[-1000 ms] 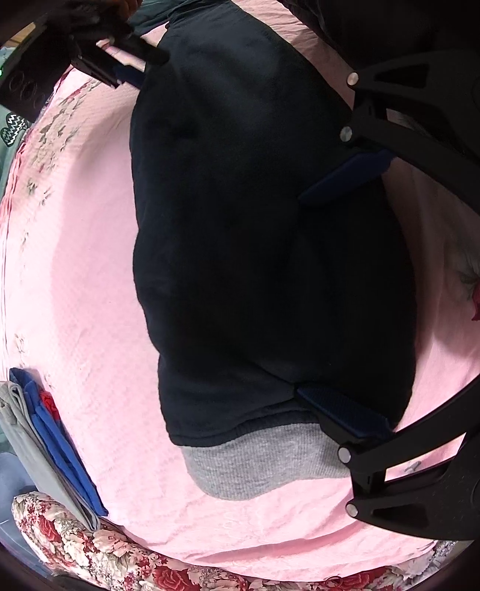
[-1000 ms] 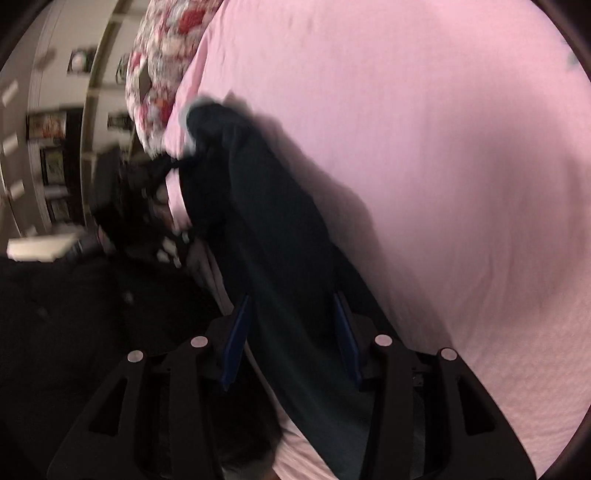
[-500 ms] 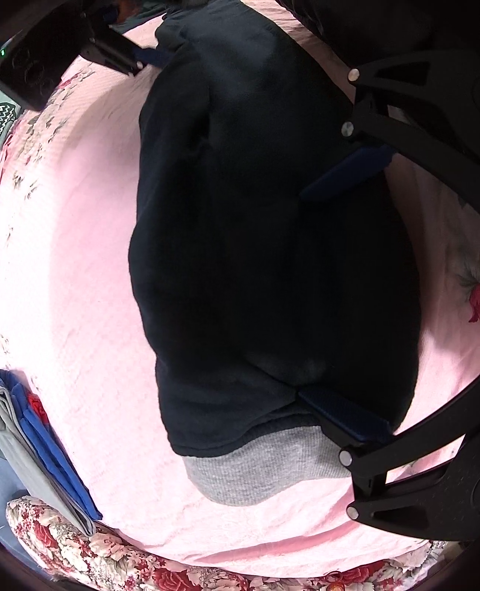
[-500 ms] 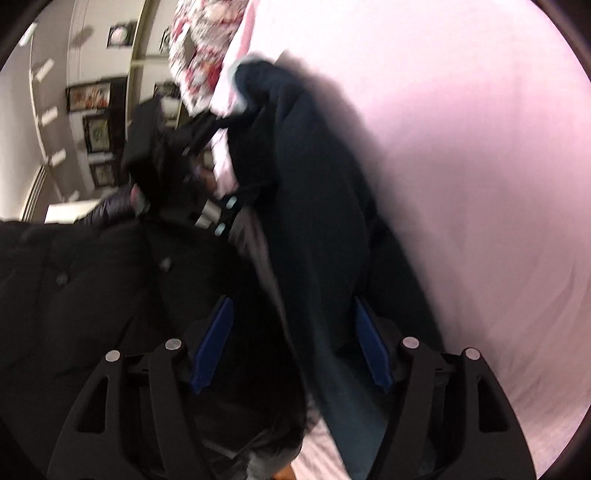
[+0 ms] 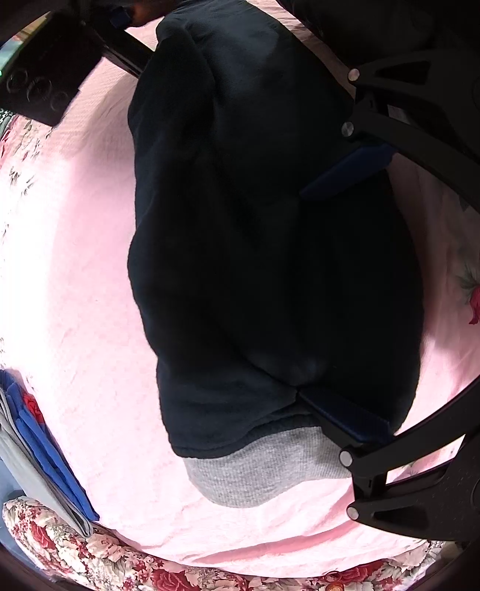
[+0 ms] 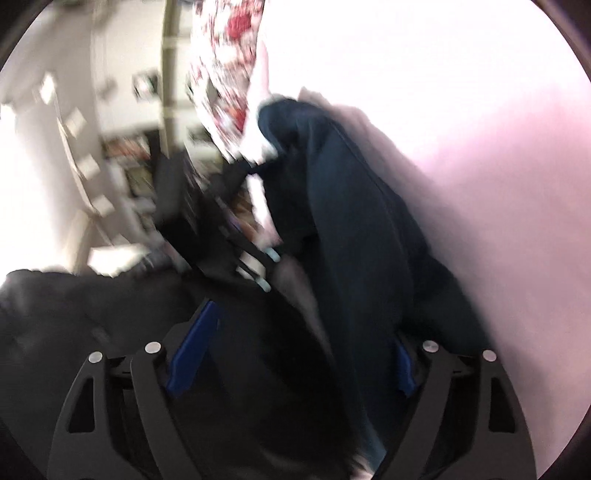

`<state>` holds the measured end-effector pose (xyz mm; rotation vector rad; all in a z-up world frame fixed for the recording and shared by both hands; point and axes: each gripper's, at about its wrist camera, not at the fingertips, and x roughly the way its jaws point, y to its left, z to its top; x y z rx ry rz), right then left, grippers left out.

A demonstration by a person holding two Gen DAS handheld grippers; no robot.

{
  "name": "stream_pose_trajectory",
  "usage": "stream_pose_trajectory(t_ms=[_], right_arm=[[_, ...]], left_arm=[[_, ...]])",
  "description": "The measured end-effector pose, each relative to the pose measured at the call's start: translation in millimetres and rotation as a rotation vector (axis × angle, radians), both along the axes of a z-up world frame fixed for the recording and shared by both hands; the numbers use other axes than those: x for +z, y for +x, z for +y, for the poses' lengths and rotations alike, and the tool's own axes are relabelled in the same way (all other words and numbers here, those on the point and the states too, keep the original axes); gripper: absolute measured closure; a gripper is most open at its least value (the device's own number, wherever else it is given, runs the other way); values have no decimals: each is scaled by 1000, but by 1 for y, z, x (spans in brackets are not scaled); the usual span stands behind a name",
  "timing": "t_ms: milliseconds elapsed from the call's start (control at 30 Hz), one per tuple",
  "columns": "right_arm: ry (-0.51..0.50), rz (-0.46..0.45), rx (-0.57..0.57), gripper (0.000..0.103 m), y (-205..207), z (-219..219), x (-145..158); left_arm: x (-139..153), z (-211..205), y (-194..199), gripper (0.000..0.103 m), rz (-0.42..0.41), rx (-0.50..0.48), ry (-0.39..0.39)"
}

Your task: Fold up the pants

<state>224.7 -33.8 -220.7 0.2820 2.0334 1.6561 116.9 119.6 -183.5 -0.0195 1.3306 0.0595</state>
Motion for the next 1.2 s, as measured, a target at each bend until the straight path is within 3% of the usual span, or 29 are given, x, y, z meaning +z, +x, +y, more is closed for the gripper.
stream_pose_trajectory(t_ms=[67, 133, 200, 433, 600, 733, 800, 900, 1000, 1133, 1200], right_arm=[[17, -1, -85, 20, 5, 2, 2], [74, -60, -194, 21, 22, -2, 17], [103, -85, -295, 29, 45, -9, 25], [3, -105, -343, 37, 62, -18, 1], [-74, -342, -504, 36, 75, -63, 35], [-33, -568, -551, 38, 30, -88, 86], [-31, -642, -548, 51, -6, -87, 92], [-59, -718, -512, 65, -60, -78, 76], [-76, -808, -450, 70, -109, -56, 56], [-120, -860, -269, 71, -143, -36, 37], [-110, -861, -252, 71, -147, -39, 42]], left_arm=[[-1, -3, -2, 2, 0, 0, -1], [1, -2, -8, 2, -5, 0, -1], [2, -1, -10, 2, -13, 3, -2], [2, 0, -12, 2, -27, 1, -1], [4, -2, -21, 2, -57, -6, -2], [11, 5, -32, 2, -59, -30, -21], [18, 11, -43, 2, -74, -38, -27], [35, 22, -60, 2, -110, -56, -24], [44, 30, -78, 2, -123, -46, 83], [55, 65, -104, 2, -132, 50, 111], [61, 80, -114, 2, -143, 86, 151]])
